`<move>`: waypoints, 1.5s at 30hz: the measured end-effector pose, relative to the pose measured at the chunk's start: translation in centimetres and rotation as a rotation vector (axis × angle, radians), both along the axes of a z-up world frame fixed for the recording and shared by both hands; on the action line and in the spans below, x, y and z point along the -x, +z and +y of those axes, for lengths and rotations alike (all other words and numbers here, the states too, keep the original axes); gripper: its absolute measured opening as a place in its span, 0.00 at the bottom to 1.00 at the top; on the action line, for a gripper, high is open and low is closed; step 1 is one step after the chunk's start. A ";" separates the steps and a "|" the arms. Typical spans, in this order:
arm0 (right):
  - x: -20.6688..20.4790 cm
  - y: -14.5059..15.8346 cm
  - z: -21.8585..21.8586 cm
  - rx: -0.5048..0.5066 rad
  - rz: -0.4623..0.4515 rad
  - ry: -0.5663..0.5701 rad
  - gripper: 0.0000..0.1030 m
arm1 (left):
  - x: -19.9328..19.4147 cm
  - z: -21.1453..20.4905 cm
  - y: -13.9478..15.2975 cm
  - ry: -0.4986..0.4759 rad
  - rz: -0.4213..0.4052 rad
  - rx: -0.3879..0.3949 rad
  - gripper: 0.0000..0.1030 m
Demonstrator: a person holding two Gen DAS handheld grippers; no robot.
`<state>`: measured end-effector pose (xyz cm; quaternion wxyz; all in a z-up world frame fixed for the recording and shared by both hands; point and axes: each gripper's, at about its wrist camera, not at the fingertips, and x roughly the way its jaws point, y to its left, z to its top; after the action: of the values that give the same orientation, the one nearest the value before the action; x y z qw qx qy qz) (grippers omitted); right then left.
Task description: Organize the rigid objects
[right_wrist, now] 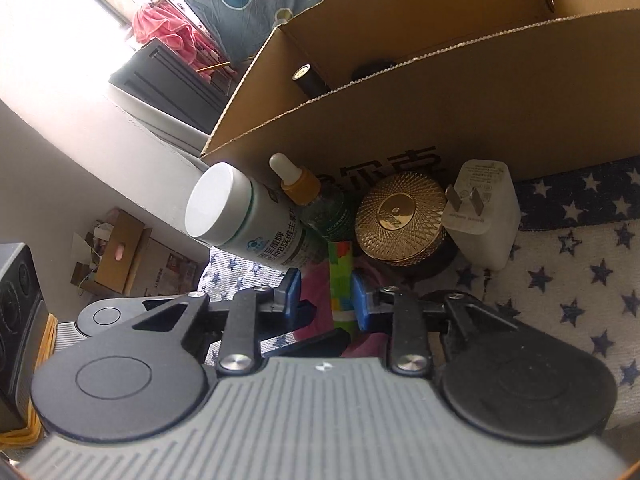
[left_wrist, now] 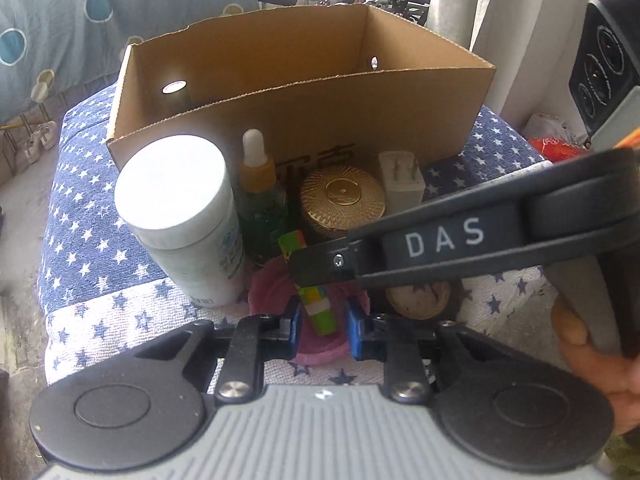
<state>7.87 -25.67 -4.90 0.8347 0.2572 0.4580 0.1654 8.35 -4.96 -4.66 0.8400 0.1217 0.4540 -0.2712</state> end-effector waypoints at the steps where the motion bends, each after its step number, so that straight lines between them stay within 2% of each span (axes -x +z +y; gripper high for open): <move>1: -0.2 -0.3 0.1 0.001 0.006 0.002 0.25 | -0.2 -0.1 -0.3 0.003 0.001 -0.005 0.23; 7: -1.0 -2.3 0.7 -0.016 0.049 -0.002 0.23 | -1.0 -0.8 -1.5 0.012 0.030 -0.019 0.23; 10: -1.1 -2.9 0.6 -0.044 0.049 -0.018 0.19 | -0.9 -1.2 -1.8 0.006 0.002 -0.032 0.23; 13: -1.1 -3.3 0.3 -0.073 0.050 -0.030 0.17 | -0.5 -1.5 -1.7 0.013 -0.027 -0.046 0.18; 18: 0.2 -2.5 -0.1 -0.102 0.026 -0.022 0.14 | 1.0 -1.1 -0.3 0.013 -0.052 -0.023 0.17; 21: 1.6 -0.7 -0.3 -0.109 -0.007 -0.010 0.14 | 3.0 -0.9 1.8 0.004 -0.101 -0.029 0.17; 25: 3.2 4.1 0.1 -0.082 -0.117 0.014 0.14 | 4.8 -0.5 5.6 -0.005 -0.223 -0.029 0.17; 27: 2.9 6.7 0.0 -0.074 -0.177 0.027 0.14 | 4.6 -0.4 7.8 -0.002 -0.274 -0.028 0.17; 31: 0.0 10.9 -0.8 -0.076 -0.251 0.056 0.14 | 1.7 -0.2 11.3 0.009 -0.300 -0.001 0.17; 34: -3.2 12.3 -1.3 -0.091 -0.247 0.057 0.14 | -1.7 -0.7 12.7 0.015 -0.263 0.011 0.17; 37: -7.2 12.2 -2.3 -0.118 -0.177 0.046 0.14 | -6.0 -1.3 12.6 0.020 -0.181 0.008 0.17; 42: -13.5 8.5 -3.6 -0.183 0.037 0.021 0.14 | -12.8 -1.4 8.9 0.038 0.030 -0.002 0.17; 45: -15.7 5.8 -3.6 -0.198 0.144 0.008 0.14 | -14.6 -1.4 6.6 0.043 0.095 -0.044 0.17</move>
<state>23.58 -29.25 0.88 0.7695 0.3476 0.4994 0.1940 22.97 -6.36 1.91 0.8201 0.1173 0.5019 -0.2485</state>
